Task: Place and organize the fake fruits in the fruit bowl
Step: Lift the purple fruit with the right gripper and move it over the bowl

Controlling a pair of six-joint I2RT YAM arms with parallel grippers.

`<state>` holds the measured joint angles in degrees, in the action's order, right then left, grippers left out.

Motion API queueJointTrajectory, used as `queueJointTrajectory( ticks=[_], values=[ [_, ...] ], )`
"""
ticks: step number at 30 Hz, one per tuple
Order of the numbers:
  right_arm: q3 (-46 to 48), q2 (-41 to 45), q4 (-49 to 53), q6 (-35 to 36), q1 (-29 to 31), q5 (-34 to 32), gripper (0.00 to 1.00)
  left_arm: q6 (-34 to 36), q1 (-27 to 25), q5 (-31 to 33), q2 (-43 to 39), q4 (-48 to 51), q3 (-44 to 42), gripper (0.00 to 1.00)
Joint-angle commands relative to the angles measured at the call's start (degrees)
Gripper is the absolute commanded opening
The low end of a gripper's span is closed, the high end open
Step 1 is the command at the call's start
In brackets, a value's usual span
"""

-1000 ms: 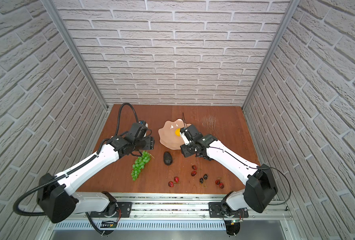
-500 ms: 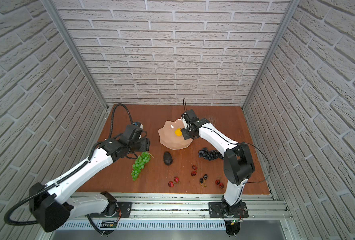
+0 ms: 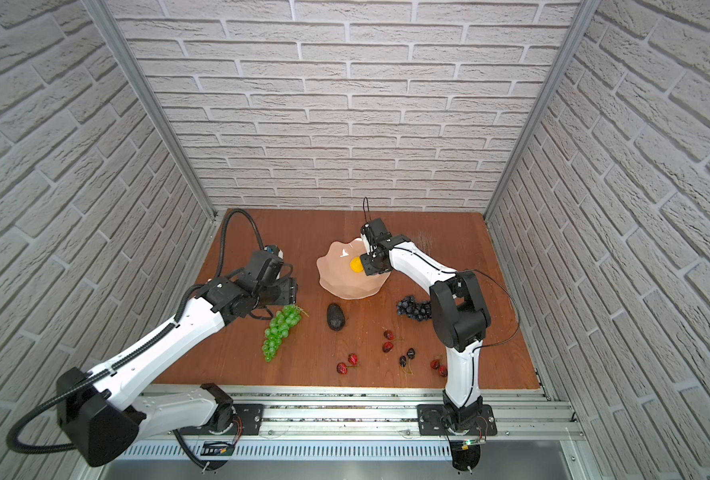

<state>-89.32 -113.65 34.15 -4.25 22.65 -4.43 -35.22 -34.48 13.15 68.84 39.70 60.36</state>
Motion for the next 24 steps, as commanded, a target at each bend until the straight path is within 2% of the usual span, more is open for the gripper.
queueJointTrajectory(
  ticks=[1,13,20,24],
  values=[
    [-1.76,-1.28,-2.29,-0.54,-0.24,0.12,0.5,-0.64,0.46,1.28,-0.73,0.79,0.37,0.75],
    [-4.15,-5.38,-2.23,-0.87,-0.64,0.47,0.52,-0.81,0.47,0.71,-0.41,2.57,1.96,0.75],
    [-4.31,-5.83,-3.03,-1.12,-0.67,0.7,0.56,-0.97,0.47,-0.34,-0.12,3.19,2.22,0.76],
    [-4.85,-6.31,-2.79,-1.3,-0.68,1.04,0.61,-0.95,0.42,-0.49,-0.22,3.22,2.33,0.76]
  ],
)
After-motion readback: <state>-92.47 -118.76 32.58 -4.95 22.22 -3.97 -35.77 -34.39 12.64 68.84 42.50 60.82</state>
